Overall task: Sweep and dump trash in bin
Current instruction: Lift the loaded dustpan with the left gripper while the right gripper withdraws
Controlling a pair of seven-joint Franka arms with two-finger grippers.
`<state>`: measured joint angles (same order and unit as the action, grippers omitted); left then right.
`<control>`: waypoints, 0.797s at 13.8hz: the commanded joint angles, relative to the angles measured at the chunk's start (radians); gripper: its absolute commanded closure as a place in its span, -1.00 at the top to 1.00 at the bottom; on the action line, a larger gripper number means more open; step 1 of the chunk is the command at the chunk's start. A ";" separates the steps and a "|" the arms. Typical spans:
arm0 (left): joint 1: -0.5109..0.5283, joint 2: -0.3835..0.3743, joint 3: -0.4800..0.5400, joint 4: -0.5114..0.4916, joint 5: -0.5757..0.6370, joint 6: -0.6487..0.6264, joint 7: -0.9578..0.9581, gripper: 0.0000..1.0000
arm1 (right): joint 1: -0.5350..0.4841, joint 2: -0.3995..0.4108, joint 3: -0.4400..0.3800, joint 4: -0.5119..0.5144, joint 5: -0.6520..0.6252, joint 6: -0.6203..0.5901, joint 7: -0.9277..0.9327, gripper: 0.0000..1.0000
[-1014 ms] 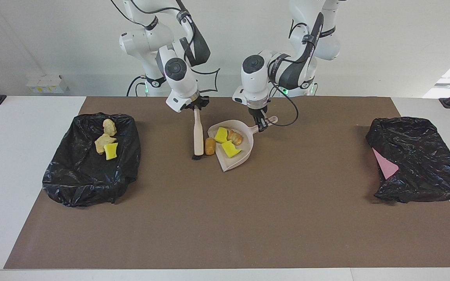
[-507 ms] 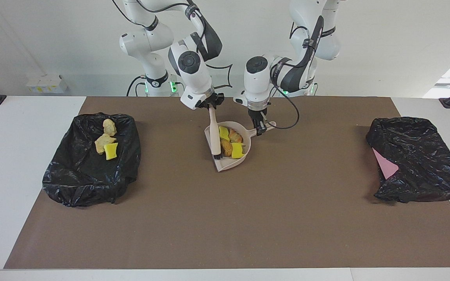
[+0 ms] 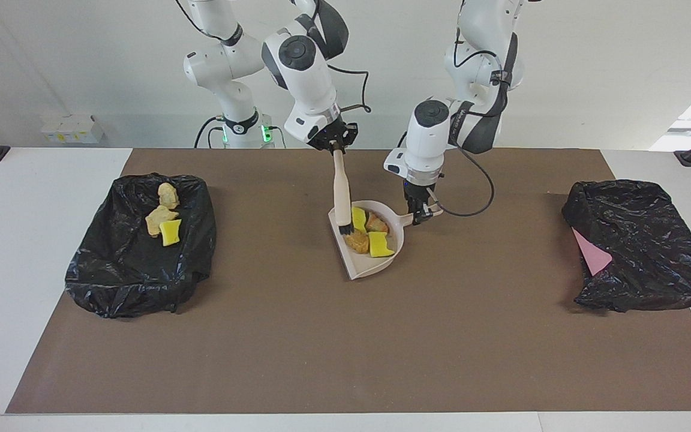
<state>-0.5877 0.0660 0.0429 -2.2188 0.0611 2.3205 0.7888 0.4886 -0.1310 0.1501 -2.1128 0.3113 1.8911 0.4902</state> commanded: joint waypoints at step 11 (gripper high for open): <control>0.328 0.003 -0.003 0.279 -0.127 -0.274 0.407 -1.00 | 0.332 -0.092 0.009 -0.294 -0.066 0.265 0.370 -1.00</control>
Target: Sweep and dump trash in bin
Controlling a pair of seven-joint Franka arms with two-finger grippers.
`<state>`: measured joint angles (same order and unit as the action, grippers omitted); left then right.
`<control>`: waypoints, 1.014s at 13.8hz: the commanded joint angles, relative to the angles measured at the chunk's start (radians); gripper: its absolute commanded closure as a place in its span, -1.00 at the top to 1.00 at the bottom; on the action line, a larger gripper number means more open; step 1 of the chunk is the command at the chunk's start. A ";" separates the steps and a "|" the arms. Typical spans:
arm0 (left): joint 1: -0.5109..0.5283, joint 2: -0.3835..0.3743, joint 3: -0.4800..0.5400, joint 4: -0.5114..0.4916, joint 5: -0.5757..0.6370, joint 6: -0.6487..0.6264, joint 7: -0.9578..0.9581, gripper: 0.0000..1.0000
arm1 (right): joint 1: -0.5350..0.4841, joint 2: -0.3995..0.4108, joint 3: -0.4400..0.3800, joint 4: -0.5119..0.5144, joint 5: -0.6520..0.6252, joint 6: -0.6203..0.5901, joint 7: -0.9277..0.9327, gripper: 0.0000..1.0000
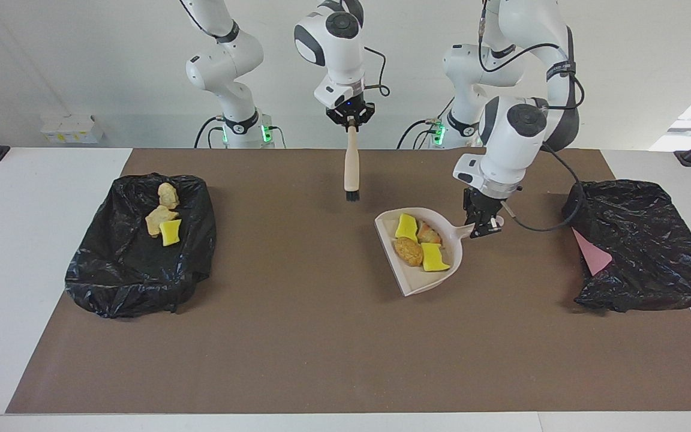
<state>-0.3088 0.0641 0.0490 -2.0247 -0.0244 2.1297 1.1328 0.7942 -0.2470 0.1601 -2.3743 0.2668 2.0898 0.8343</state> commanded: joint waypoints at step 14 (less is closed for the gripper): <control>0.578 0.063 0.002 0.317 0.009 -0.281 0.734 -1.00 | 0.122 0.199 -0.002 -0.022 -0.038 0.217 0.065 -0.31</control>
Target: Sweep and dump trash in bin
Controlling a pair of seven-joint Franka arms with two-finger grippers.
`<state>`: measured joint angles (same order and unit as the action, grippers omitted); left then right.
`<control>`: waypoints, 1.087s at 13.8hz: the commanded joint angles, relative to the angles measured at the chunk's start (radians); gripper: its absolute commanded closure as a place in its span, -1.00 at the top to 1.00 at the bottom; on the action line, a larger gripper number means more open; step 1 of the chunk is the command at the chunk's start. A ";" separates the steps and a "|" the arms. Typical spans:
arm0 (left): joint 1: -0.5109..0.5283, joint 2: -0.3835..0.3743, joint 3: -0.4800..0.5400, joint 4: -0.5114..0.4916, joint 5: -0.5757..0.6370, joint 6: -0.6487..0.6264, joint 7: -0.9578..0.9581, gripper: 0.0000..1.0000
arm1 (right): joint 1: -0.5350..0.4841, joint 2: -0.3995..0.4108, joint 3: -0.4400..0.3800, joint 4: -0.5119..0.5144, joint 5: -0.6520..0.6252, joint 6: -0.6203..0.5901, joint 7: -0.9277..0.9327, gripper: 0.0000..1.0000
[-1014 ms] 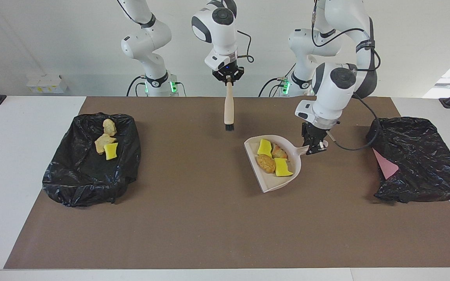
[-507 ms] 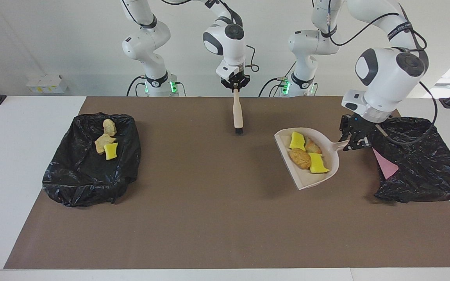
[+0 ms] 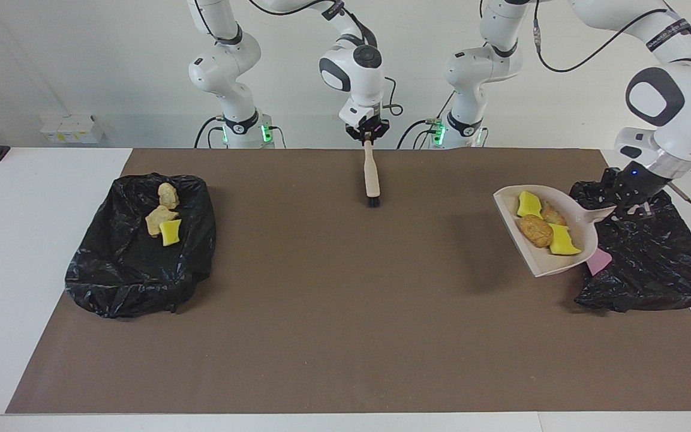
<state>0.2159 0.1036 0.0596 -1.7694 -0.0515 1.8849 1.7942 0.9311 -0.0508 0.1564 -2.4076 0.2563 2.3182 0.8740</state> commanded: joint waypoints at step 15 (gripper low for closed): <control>0.183 0.133 -0.004 0.131 0.580 0.253 0.091 -1.00 | -0.607 -0.150 -0.006 0.414 -0.190 -0.442 -0.264 1.00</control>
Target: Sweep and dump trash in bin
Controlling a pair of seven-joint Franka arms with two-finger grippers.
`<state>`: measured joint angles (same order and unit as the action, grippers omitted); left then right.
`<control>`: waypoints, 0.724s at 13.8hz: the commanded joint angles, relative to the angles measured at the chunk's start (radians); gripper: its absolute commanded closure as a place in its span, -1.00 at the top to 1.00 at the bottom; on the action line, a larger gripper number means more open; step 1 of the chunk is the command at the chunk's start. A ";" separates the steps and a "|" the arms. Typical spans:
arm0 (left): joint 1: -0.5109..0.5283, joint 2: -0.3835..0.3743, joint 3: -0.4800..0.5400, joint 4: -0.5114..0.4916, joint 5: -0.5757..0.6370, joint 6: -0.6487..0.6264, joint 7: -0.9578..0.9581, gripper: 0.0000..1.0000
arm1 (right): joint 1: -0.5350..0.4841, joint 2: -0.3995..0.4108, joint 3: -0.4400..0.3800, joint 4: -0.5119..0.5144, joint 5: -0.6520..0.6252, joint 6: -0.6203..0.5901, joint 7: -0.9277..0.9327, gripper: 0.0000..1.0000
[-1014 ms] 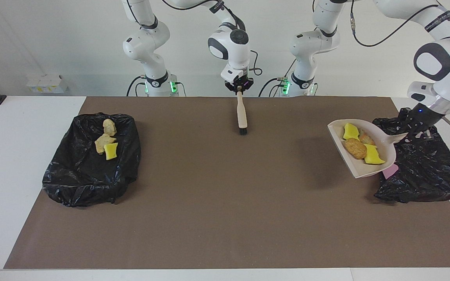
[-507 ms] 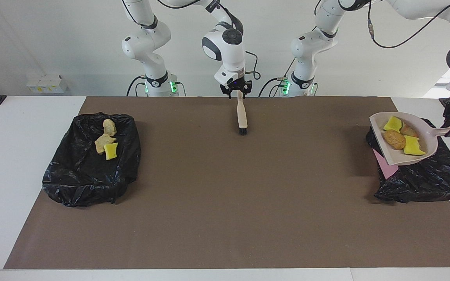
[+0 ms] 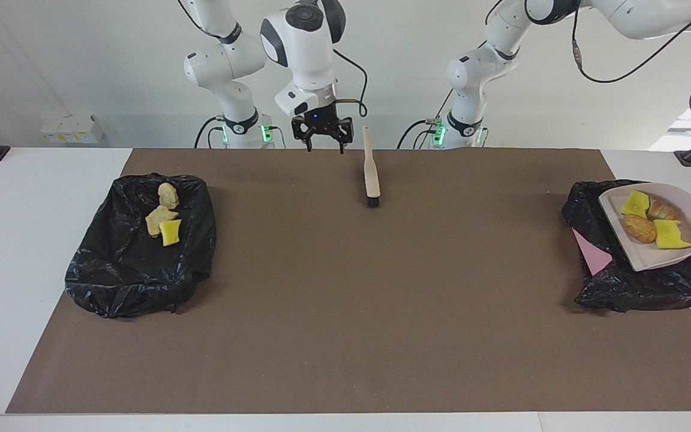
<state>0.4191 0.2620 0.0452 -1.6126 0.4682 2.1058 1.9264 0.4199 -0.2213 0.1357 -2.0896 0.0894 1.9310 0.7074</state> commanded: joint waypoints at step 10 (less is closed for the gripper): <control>-0.088 -0.211 0.009 -0.208 0.562 0.026 -0.432 -1.00 | -0.354 0.071 0.012 0.397 -0.126 -0.271 -0.410 1.00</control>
<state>0.3310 0.1154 0.0438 -1.7745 0.9848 2.1264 1.5132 0.1063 -0.1876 0.1323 -1.7828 -0.0224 1.7349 0.3180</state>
